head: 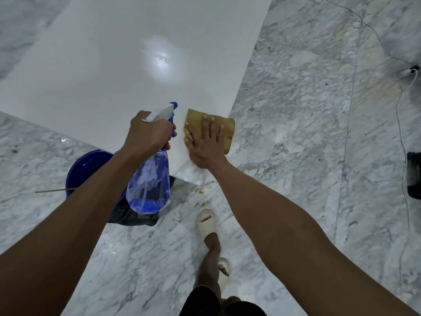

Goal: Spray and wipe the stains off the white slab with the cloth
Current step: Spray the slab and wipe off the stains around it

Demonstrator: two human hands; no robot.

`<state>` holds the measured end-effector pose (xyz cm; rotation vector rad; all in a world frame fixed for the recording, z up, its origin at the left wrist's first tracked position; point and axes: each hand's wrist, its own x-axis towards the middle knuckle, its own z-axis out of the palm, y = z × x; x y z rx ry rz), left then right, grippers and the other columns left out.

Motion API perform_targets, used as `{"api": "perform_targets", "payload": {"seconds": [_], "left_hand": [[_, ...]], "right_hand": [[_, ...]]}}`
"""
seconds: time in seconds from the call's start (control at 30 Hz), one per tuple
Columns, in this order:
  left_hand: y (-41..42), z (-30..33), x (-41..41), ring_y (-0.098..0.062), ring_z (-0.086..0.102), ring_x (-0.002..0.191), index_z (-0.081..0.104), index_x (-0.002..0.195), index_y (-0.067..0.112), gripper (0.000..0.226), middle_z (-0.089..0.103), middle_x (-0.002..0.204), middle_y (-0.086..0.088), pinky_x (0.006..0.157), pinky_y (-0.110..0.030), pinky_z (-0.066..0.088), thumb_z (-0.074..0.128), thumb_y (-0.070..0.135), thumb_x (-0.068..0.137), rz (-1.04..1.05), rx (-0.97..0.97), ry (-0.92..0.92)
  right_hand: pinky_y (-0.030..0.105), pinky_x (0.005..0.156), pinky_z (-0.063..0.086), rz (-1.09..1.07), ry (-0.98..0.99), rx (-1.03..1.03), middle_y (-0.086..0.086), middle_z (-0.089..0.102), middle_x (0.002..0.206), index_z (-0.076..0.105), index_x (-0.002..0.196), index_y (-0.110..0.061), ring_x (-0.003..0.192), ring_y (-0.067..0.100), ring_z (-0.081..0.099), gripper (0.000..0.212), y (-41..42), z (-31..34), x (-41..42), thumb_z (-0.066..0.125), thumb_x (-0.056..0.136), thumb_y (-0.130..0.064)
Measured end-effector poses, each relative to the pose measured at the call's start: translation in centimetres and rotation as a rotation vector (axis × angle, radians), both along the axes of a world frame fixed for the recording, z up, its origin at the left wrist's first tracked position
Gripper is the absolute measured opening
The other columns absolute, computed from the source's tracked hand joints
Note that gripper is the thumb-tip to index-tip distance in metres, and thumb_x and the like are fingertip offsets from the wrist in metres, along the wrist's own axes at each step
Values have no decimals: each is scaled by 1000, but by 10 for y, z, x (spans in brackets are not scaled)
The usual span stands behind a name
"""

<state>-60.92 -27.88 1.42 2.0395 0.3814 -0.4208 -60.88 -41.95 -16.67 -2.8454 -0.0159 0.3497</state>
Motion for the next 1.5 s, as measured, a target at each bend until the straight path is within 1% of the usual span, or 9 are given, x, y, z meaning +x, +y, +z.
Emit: {"api": "perform_targets", "payload": {"seconds": [0.13,0.43,0.7,0.8,0.93,1.0,1.13,1.3,1.5], "left_hand": [[8,-4,-29,-12,57,44,66,83,9,17,75,87,-12,52,-24,52,51,2,79,-14,10,-32],[37,-1,-79,-14,60,51,68,104,-3,30,75,90,-16,46,-22,52,53,2,79,-16,-21,-43],[59,13,-106,-26,61,65,71,87,-8,25,74,91,-25,57,-34,49,53,2,73,-128,-15,20],[61,25,-109,-22,59,57,70,83,-5,21,74,91,-24,54,-31,48,52,4,75,-168,-7,13],[51,56,-107,-17,55,46,71,96,-4,32,74,88,-20,48,-26,49,56,16,76,-188,0,-1],[34,78,-107,-16,56,46,70,98,-2,30,75,91,-18,48,-25,51,57,19,82,-196,-15,-25],[-14,122,-96,-19,56,53,66,92,3,14,74,98,-20,48,-22,51,53,6,90,-234,-30,-85],[-85,163,-72,-19,56,53,64,91,9,15,74,94,-17,56,-26,53,52,2,86,-273,-48,-156],[-169,179,-16,-18,52,45,63,114,15,39,70,83,-11,53,-25,52,48,-4,83,-317,-124,-172]], "right_hand": [[58,119,-14,-16,-24,12,14,-15,166,6,158,-40,152,37,-17,57,18,0,-33,20,104,-53],[59,119,-12,-48,11,2,14,-16,166,2,157,-41,152,37,-17,58,53,-1,-94,17,103,-54],[56,120,-14,-90,181,119,8,-21,165,-4,158,-35,151,29,-24,59,76,15,-140,18,106,-51],[49,122,-12,-150,335,317,7,-9,168,6,160,-24,154,25,-15,57,63,57,-138,18,108,-43],[33,112,34,-480,322,1162,-1,45,149,43,149,-14,136,14,41,48,31,138,-153,25,110,-35],[28,97,49,-695,238,1350,7,55,142,53,140,-8,119,15,55,48,1,160,-154,32,109,-38],[44,109,45,-858,117,1695,13,62,134,58,138,-10,115,26,61,61,-61,205,-137,34,103,-55],[42,100,48,-791,-69,1897,12,68,117,64,127,-11,103,26,64,62,-146,268,-106,29,104,-57],[43,101,51,-761,-143,1946,17,58,140,55,140,-8,124,31,58,74,-232,289,-43,26,101,-64]]}}
